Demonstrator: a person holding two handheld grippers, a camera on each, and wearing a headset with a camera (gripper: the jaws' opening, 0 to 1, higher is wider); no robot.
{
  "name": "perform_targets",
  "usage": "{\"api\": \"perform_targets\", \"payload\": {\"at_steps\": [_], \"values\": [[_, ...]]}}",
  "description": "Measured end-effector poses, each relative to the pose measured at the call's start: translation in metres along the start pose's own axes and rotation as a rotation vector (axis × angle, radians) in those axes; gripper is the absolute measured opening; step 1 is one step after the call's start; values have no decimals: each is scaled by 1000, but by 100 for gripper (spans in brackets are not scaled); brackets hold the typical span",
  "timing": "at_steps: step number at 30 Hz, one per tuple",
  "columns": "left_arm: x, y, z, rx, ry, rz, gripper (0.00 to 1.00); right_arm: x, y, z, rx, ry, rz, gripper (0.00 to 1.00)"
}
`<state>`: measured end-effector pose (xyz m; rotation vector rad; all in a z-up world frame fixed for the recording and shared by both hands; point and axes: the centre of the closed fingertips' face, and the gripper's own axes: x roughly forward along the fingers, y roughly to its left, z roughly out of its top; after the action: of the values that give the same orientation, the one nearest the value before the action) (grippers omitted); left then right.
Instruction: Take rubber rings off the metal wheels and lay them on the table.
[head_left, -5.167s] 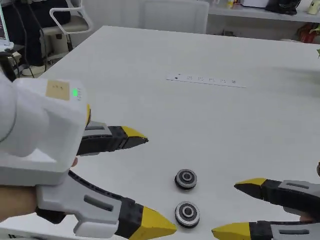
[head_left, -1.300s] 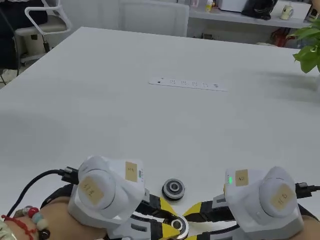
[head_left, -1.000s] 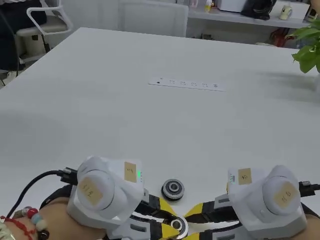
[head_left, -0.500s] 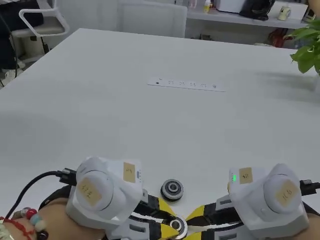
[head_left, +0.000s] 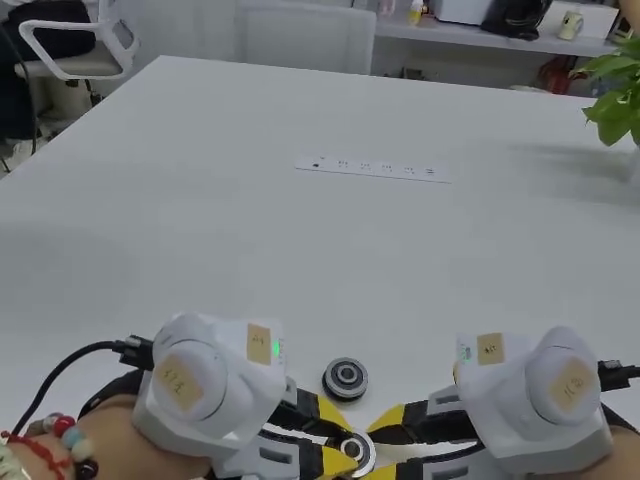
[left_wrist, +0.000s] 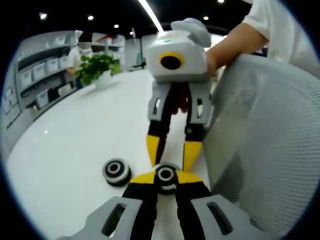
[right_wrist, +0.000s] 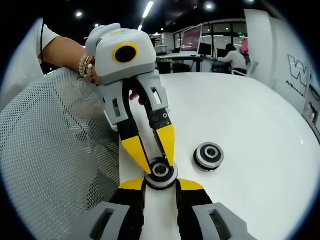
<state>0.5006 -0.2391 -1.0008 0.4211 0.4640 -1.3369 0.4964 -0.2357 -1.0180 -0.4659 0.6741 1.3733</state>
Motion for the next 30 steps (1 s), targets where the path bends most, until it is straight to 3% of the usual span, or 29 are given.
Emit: {"api": "perform_targets", "payload": {"at_steps": [12, 17, 19, 22, 30], "values": [[-1, 1, 0, -2, 1, 3, 14, -4, -1, -5, -3, 26, -7, 10], [-1, 1, -1, -3, 0, 3, 14, -4, 0, -5, 18, 20, -7, 13], [-1, 1, -1, -4, 0, 4, 14, -1, 2, 0, 51, -11, -2, 21], [-1, 0, -1, -4, 0, 4, 14, 1, 1, 2, 4, -7, -13, 23], [-1, 1, -1, -6, -1, 3, 14, 1, 0, -1, -33, 12, -13, 20]]}}
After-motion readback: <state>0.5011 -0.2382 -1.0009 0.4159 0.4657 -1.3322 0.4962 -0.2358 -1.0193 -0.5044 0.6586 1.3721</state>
